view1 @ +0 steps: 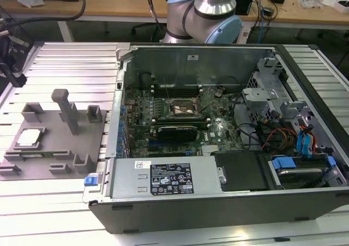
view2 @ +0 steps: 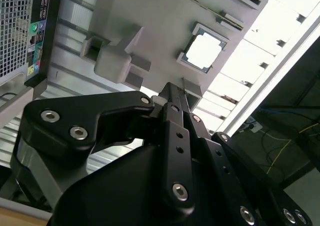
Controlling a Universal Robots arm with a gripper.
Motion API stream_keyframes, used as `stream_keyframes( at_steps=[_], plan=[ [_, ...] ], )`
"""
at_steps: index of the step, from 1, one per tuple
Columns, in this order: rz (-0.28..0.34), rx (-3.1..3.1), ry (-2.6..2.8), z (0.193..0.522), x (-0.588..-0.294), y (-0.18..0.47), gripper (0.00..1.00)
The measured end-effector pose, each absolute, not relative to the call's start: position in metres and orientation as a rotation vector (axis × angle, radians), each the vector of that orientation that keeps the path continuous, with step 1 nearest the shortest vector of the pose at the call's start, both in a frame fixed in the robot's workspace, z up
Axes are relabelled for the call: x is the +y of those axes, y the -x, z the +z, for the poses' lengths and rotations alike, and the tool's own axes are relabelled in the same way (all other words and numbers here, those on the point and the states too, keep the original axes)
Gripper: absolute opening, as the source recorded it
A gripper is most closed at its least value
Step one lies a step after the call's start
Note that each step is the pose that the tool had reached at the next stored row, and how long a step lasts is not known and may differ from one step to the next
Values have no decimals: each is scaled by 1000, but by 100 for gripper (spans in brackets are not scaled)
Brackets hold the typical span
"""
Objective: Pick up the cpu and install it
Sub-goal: 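Reach for the cpu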
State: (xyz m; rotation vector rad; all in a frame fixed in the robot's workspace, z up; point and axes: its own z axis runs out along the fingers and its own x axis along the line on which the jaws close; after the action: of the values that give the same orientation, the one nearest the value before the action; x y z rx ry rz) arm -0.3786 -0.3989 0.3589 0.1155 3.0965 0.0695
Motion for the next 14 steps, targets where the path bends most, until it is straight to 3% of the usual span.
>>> stream_keyframes(
  at_steps=[14],
  plan=[
    [69,3099,-116,336,-399,397,11]
  ],
)
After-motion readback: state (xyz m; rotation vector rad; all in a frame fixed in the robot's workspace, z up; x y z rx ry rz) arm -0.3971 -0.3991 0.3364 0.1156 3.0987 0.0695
